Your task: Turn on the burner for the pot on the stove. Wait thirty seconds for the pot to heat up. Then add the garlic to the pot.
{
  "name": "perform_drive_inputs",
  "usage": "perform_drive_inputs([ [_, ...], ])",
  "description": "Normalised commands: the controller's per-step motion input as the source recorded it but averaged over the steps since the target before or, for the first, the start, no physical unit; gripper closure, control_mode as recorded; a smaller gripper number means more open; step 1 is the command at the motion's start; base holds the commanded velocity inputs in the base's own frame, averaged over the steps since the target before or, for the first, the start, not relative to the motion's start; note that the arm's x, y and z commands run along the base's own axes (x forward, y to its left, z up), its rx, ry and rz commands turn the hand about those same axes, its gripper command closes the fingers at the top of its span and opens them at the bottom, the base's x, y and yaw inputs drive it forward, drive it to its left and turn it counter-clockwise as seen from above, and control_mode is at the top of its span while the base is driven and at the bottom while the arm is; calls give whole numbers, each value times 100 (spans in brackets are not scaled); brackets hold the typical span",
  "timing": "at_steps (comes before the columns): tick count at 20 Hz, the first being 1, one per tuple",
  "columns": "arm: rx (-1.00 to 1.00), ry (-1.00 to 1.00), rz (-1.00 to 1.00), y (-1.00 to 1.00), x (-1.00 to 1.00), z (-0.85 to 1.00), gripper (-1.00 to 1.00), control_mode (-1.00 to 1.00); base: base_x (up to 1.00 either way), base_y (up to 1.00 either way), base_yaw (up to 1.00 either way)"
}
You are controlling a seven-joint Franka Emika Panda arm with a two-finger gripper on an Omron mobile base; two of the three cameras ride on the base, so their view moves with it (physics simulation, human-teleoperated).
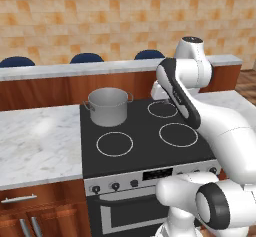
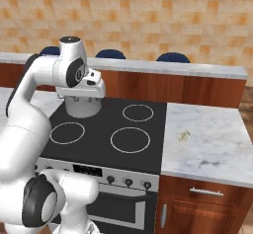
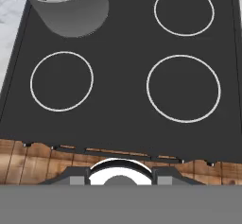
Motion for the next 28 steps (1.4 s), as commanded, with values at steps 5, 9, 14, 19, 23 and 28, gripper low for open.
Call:
perform_drive_inputs([
  [5,-2,1,0,8,-17,-8,-100,-100,0,0,0],
  [9,-3,5,1,53,-26,-19,-100,-100,0,0,0],
  [14,-5,1,1,68,-26,-19,-100,-100,0,0,0],
  [19,-4,0,1,83,-32,-20,-100,-100,0,0,0],
  [23,-3,-2,0,84,-35,-33,-100,-100,0,0,0],
  [28,-2,-12,0,68,-39,-51,-100,-100,0,0,0],
])
